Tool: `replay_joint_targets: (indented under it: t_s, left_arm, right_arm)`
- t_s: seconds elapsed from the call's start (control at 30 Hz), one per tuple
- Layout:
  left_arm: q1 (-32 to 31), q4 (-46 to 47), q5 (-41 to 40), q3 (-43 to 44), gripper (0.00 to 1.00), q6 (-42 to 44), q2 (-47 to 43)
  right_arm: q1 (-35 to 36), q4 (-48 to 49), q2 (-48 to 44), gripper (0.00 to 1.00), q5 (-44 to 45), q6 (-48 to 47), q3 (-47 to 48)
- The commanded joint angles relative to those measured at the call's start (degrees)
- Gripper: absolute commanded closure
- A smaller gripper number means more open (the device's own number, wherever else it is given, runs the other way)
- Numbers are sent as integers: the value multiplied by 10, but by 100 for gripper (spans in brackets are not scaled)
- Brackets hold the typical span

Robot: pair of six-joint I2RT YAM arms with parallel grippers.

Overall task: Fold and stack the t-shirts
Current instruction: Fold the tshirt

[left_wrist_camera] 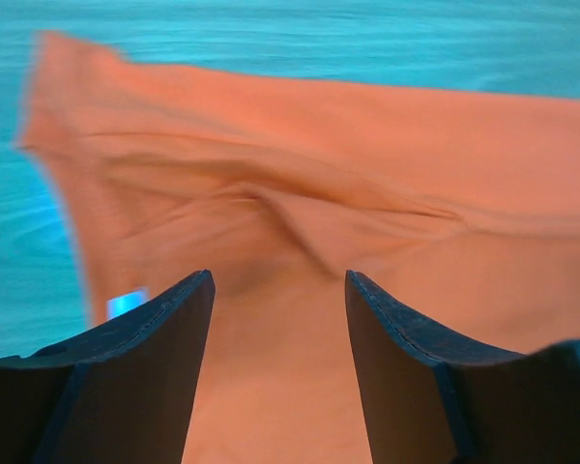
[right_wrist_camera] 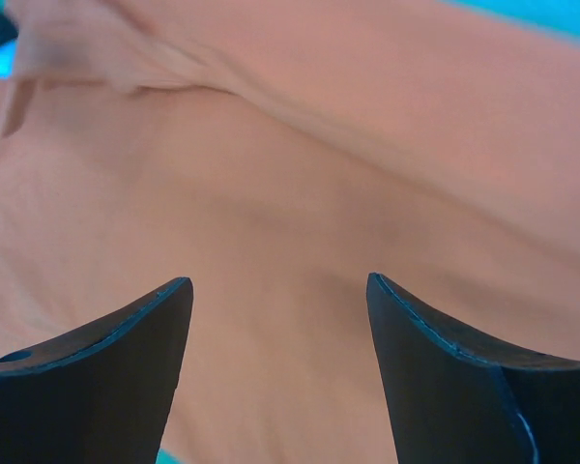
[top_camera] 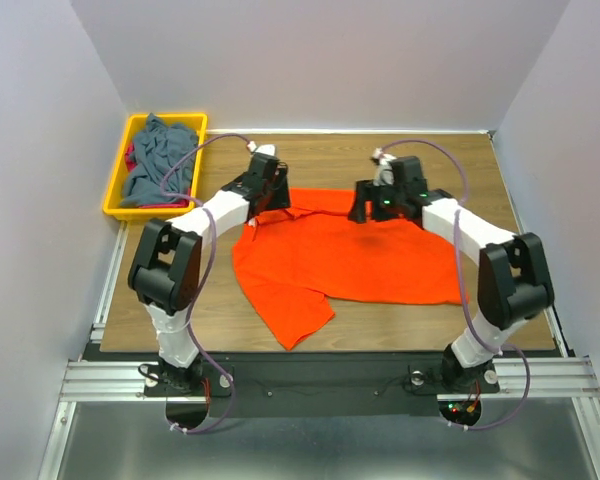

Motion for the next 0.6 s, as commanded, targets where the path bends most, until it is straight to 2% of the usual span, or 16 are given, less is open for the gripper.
replay_joint_targets:
  t_s: [0.0,0.07,0.13,0.3,0.4,0.5,0.57]
  left_arm:
    - [59,1,30,-28,30,5,-84]
    - [89,-5,47,-52,30,12,-99]
    - [107,-10,56,-67,29,23,-123]
    - [133,-16,65,-118,30,44,-178]
    - [138,-11,63,-147,29,58,-195]
    - [140,6,61,-173,29,64,-201]
    - [140,6,63,-177,29,69,-196]
  right_arm:
    - [77,3,57,23,45,-147,87]
    - [106,3,90,26,48,-188,135]
    - [123,4,127,37,51,-213,161]
    - [164,3,196,49,64,-275,234]
    - [186,4,229,51,75,-294,268]
    - [206,4,252,58,92,-312,292]
    - [215,4,269,58,105,-322,309]
